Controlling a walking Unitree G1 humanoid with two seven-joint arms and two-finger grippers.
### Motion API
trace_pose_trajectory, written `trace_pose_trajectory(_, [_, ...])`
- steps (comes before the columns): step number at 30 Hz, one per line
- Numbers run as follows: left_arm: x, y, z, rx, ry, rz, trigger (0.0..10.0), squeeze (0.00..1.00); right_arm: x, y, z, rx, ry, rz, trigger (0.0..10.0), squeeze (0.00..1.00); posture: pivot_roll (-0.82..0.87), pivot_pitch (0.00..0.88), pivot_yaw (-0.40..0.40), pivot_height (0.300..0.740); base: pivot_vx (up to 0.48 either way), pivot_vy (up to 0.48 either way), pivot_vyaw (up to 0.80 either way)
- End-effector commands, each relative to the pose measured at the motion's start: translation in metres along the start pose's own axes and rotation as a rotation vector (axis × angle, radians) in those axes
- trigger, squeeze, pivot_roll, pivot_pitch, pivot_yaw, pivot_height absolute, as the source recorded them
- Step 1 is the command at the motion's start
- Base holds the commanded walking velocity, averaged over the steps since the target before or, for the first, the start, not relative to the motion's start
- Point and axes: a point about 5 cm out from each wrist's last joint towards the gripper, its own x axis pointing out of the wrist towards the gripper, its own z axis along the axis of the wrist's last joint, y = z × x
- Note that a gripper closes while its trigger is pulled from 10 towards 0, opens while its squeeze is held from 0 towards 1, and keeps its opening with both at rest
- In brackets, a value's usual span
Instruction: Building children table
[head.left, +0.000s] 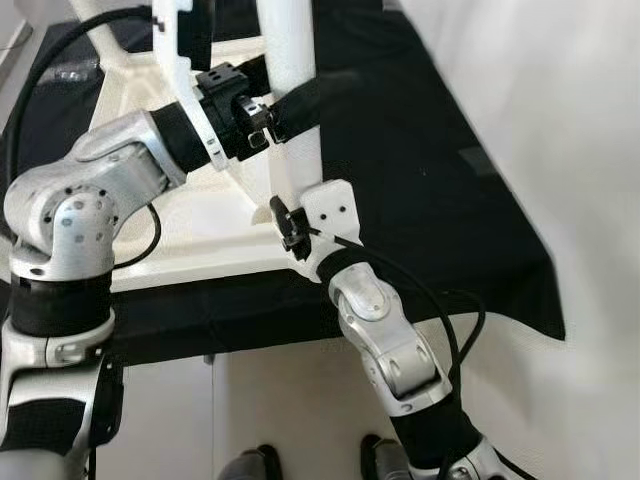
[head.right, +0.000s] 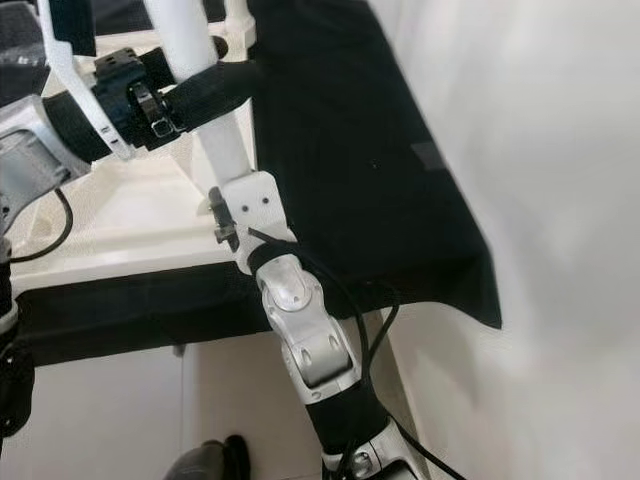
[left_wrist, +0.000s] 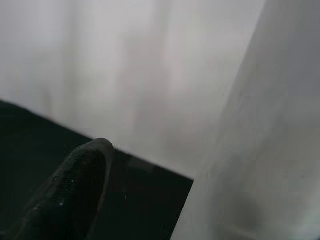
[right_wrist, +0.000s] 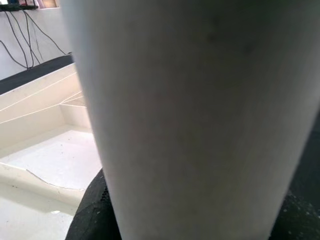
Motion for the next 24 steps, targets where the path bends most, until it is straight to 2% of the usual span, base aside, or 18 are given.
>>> trace_pose_trajectory(1, [0.000, 0.003, -0.004, 0.035, 0.081, 0.000, 0.0, 0.00, -0.009, 0.037, -0.041, 0.165, 0.233, 0.081, 10.0, 0.00, 0.01, 0.229, 0.051, 0.740, 0.000, 0.000, 0.00])
trace_pose_trajectory(2, [0.001, 0.003, -0.007, 0.046, 0.118, -0.018, 0.0, 0.00, -0.009, 0.036, -0.042, 0.165, 0.235, 0.078, 10.0, 0.00, 0.01, 0.229, 0.054, 0.740, 0.000, 0.000, 0.00])
trace_pose_trajectory(7, [0.002, 0.000, -0.007, 0.050, 0.136, -0.051, 0.0, 0.00, -0.008, 0.034, -0.043, 0.166, 0.237, 0.073, 10.0, 0.00, 0.01, 0.230, 0.056, 0.740, 0.000, 0.000, 0.00])
trace_pose_trajectory(12, [0.003, -0.004, -0.004, 0.085, 0.150, -0.082, 0.0, 0.00, 0.001, 0.020, -0.038, 0.165, 0.202, 0.076, 10.0, 0.00, 0.02, 0.230, 0.058, 0.740, 0.000, 0.000, 0.00])
trace_pose_trajectory(13, [0.003, -0.004, -0.003, 0.091, 0.150, -0.084, 0.0, 0.00, 0.002, 0.018, -0.037, 0.169, 0.191, 0.085, 10.0, 1.00, 0.02, 0.230, 0.058, 0.740, 0.000, 0.000, 0.00])
trace_pose_trajectory(16, [0.004, -0.004, -0.002, 0.094, 0.149, -0.086, 0.0, 0.00, 0.006, 0.010, -0.030, 0.173, 0.152, 0.111, 10.0, 1.00, 0.02, 0.228, 0.055, 0.740, 0.000, 0.000, 0.00])
trace_pose_trajectory(18, [0.004, -0.006, 0.000, 0.101, 0.148, -0.095, 0.0, 0.00, 0.019, -0.011, -0.007, 0.179, 0.023, 0.252, 10.0, 1.00, 0.02, 0.226, 0.055, 0.740, 0.000, 0.000, 0.00])
trace_pose_trajectory(19, [0.004, -0.006, 0.000, 0.101, 0.148, -0.095, 0.0, 0.00, 0.019, -0.011, -0.007, 0.179, 0.023, 0.252, 10.0, 1.00, 0.02, 0.226, 0.055, 0.740, 0.000, 0.000, 0.00])
trace_pose_trajectory(21, [0.005, -0.007, 0.002, 0.110, 0.144, -0.105, 0.0, 0.00, 0.029, -0.033, 0.016, 0.121, -0.057, 0.422, 10.0, 1.00, 0.02, 0.225, 0.053, 0.740, 0.000, 0.000, 0.00])
trace_pose_trajectory(22, [0.005, -0.007, 0.002, 0.110, 0.144, -0.105, 0.0, 0.00, 0.029, -0.033, 0.016, 0.121, -0.057, 0.422, 10.0, 1.00, 0.02, 0.225, 0.053, 0.740, 0.000, 0.000, 0.00])
trace_pose_trajectory(24, [0.006, -0.008, 0.003, 0.113, 0.138, -0.110, 0.0, 0.00, 0.034, -0.047, 0.026, 0.028, -0.067, 0.531, 10.0, 1.00, 0.02, 0.222, 0.051, 0.740, 0.000, 0.000, 0.00])
